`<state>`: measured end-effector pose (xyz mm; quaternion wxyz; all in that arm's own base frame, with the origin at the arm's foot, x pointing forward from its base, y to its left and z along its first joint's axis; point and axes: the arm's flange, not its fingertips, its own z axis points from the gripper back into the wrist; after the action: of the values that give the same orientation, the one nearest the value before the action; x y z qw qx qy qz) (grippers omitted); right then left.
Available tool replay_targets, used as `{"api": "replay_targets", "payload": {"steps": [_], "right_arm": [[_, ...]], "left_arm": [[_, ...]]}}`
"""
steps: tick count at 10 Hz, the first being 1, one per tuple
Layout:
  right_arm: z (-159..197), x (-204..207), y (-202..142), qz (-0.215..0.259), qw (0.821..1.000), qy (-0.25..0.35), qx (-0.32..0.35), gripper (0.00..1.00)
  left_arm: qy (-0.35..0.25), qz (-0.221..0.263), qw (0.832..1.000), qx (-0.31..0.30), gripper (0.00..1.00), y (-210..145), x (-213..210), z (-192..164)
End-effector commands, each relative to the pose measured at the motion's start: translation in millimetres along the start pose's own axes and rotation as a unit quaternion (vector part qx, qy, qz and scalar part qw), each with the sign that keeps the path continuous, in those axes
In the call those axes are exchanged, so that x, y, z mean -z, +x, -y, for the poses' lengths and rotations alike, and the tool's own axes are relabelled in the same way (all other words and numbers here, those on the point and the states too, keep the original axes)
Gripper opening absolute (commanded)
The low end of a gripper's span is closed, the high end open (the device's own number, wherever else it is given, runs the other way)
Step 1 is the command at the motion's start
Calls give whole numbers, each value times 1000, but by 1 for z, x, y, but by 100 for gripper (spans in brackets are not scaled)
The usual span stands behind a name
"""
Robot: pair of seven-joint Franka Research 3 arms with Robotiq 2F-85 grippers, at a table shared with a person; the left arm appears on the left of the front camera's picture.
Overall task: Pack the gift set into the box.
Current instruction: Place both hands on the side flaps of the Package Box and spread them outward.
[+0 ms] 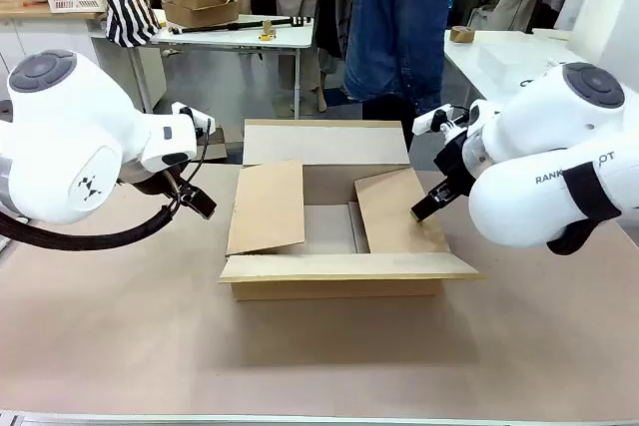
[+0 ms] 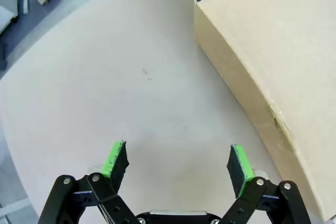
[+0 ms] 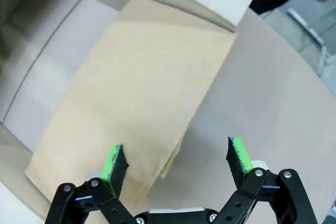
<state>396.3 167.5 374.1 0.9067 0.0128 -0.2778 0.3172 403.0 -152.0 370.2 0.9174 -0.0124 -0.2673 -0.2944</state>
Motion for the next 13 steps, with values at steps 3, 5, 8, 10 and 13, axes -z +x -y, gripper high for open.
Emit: {"api": "replay_targets", "payload": {"steps": [3, 5, 8, 10, 13], "right_arm": [[0, 0, 0, 0, 1000, 0, 0, 100], [0, 0, 0, 0, 1000, 0, 0, 100], [0, 0, 0, 0, 1000, 0, 0, 100], [0, 0, 0, 0, 1000, 0, 0, 100], [0, 0, 0, 0, 1000, 0, 0, 100]], "left_arm": [[0, 0, 1000, 0, 100, 0, 0, 0], [0, 0, 1000, 0, 100, 0, 0, 0], [0, 0, 1000, 0, 100, 0, 0, 0], [0, 0, 1000, 0, 100, 0, 0, 0], [0, 0, 1000, 0, 100, 0, 0, 0]]}}
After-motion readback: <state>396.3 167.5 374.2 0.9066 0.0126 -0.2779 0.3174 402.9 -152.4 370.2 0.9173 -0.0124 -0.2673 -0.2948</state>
